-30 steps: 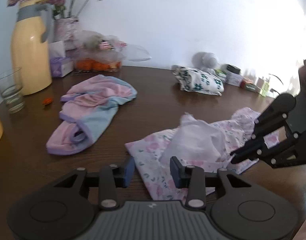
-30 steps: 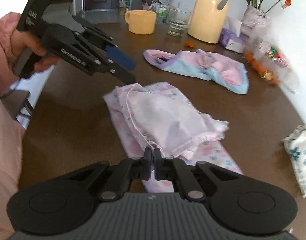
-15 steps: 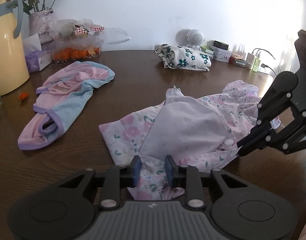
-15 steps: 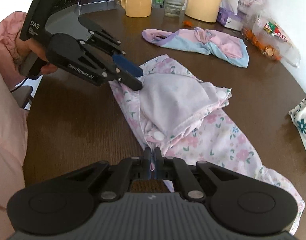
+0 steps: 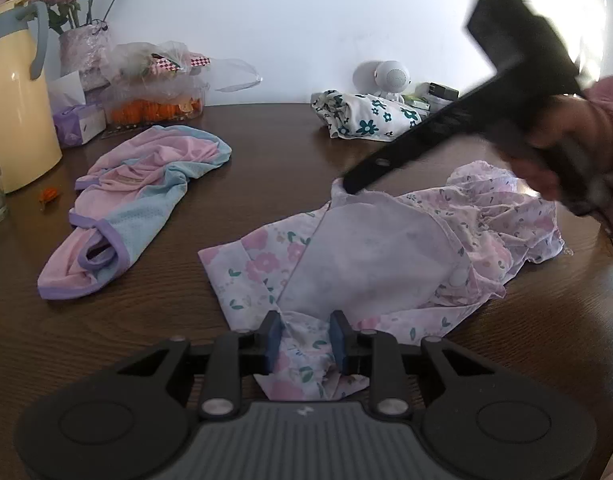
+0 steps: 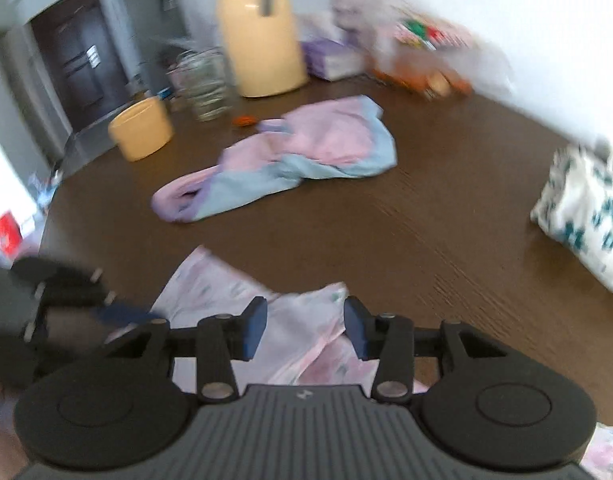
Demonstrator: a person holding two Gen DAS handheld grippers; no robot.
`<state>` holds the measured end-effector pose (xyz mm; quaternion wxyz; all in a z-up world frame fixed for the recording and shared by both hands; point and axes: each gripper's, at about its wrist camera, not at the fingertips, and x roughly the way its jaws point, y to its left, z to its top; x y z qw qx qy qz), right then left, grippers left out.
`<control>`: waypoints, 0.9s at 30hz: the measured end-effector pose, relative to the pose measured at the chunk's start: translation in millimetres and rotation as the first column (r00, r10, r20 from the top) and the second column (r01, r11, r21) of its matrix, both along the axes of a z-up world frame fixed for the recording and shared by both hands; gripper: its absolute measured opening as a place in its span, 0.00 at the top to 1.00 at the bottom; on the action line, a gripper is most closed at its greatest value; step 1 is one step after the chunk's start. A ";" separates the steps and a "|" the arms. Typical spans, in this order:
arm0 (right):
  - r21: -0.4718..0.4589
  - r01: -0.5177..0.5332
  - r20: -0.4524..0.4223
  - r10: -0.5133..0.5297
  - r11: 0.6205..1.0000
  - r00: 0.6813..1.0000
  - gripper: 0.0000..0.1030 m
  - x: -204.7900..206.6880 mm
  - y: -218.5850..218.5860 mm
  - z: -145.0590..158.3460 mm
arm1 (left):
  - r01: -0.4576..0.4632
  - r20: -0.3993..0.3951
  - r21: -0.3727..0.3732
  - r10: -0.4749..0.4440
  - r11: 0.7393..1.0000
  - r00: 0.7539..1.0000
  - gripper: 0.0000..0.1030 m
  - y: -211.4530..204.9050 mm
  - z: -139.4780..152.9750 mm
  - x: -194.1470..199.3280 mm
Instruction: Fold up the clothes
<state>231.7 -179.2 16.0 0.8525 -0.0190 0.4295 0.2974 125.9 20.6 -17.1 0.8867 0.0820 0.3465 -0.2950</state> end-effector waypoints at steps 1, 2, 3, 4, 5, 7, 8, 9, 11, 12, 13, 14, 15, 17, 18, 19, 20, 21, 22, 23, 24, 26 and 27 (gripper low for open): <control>0.017 0.023 -0.036 -0.022 1.000 0.999 0.57 8.8 -2.3 -5.1 | 0.000 -0.001 -0.001 0.000 1.000 1.000 0.76 0.1 0.0 0.1; 0.034 0.046 -0.073 -0.044 0.998 0.996 0.56 17.6 -4.6 -10.3 | 0.000 -0.001 -0.001 0.000 1.000 1.000 0.76 0.1 0.0 0.2; 0.050 0.070 -0.109 -0.064 0.996 0.992 0.59 26.4 -6.9 -15.4 | 0.000 -0.002 -0.001 0.000 1.000 1.000 0.76 0.0 0.0 0.4; 0.068 0.084 -0.144 -0.073 0.994 0.987 0.77 31.3 -9.0 -19.8 | -0.002 -0.003 -0.001 0.002 1.000 1.000 0.76 -0.1 0.1 0.1; 0.091 0.088 -0.177 -0.071 0.992 0.982 0.92 32.4 -10.9 -23.6 | -0.005 -0.003 -0.002 0.005 1.000 1.000 0.76 -0.2 0.1 -0.2; 0.115 0.079 -0.185 -0.056 0.990 0.981 0.97 25.7 -15.4 -20.8 | -0.010 -0.003 -0.002 0.010 1.000 1.000 0.76 -0.5 0.1 -0.8; 0.116 0.063 -0.166 -0.043 0.991 0.985 0.97 19.1 -17.2 -15.4 | -0.013 -0.003 -0.002 0.013 1.000 1.000 0.76 -0.6 -0.1 -1.1; 0.119 0.049 -0.153 -0.031 0.992 0.988 0.97 12.1 -19.2 -9.7 | -0.016 -0.002 -0.002 0.016 1.000 1.000 0.76 -0.7 -0.3 -1.6; 0.119 0.029 -0.145 -0.012 0.993 0.989 0.97 -1.4 -24.9 -0.9 | -0.021 -0.001 -0.004 0.021 1.000 1.000 0.76 -0.5 -0.7 -2.3; 0.106 0.024 -0.141 -0.009 0.994 0.990 0.97 -6.2 -27.5 0.9 | -0.023 -0.001 -0.006 0.023 1.000 1.000 0.76 -0.4 -0.9 -2.7; 0.082 0.022 -0.134 -0.011 0.996 0.991 0.97 -9.1 -29.4 0.6 | -0.026 0.000 -0.006 0.026 1.000 1.000 0.76 -0.5 -1.1 -3.0; 0.060 0.023 -0.130 -0.015 0.998 0.991 0.97 -10.5 -30.8 -1.6 | -0.028 0.001 -0.006 0.028 1.000 1.000 0.76 -0.8 -1.2 -3.2; 0.042 0.025 -0.127 -0.019 0.999 0.992 0.97 -10.2 -31.7 -5.6 | -0.031 0.001 -0.007 0.031 1.000 1.000 0.76 -1.0 -1.2 -3.4; 0.024 0.028 -0.129 -0.025 0.999 0.991 0.97 -8.8 -30.4 -15.1 | -0.038 0.000 -0.008 0.038 0.999 0.999 0.76 -1.4 -1.0 -3.7; 0.014 0.024 -0.121 -0.022 1.000 0.992 0.97 -8.8 -27.9 -19.3 | -0.041 0.000 -0.007 0.041 0.999 0.999 0.75 -1.6 -0.8 -3.9; 0.003 0.012 -0.106 -0.012 1.000 0.994 0.97 -10.1 -24.8 -22.1 | -0.043 -0.001 -0.007 0.043 0.999 0.999 0.75 -1.5 -0.5 -3.8; 0.000 0.000 -0.094 0.000 1.000 0.996 0.96 -11.7 -22.6 -23.2 | -0.043 -0.003 -0.008 0.043 0.999 0.999 0.75 -1.4 -0.3 -3.5; 0.004 -0.005 -0.084 0.005 1.000 0.996 0.94 -13.5 -22.3 -21.9 | -0.044 -0.004 -0.008 0.044 0.999 0.999 0.75 -1.2 -0.1 -3.3; 0.018 0.002 -0.068 -0.001 1.000 0.998 0.91 -16.0 -24.8 -17.1 | -0.044 -0.006 -0.009 0.044 0.999 0.999 0.75 -1.1 0.1 -3.0; 0.036 0.015 -0.045 -0.014 0.999 0.999 0.90 -19.0 -28.6 -10.4 | -0.044 -0.006 -0.008 0.044 0.999 0.999 0.75 -1.0 0.3 -2.8; 0.049 0.026 -0.016 -0.025 0.998 1.000 0.89 -22.5 -31.6 -2.9 | -0.043 -0.006 -0.006 0.043 0.999 0.999 0.74 -1.1 0.5 -2.5; 0.071 0.005 0.053 -0.008 0.997 0.999 0.88 -36.6 -30.9 13.2 | -0.045 -0.002 -0.010 0.045 0.999 0.999 0.73 -0.2 3.2 -2.4; 0.084 -0.036 0.075 0.030 0.996 0.997 0.86 -46.0 -25.4 18.4 | -0.048 0.005 -0.018 0.048 0.999 0.999 0.69 1.2 6.5 -2.7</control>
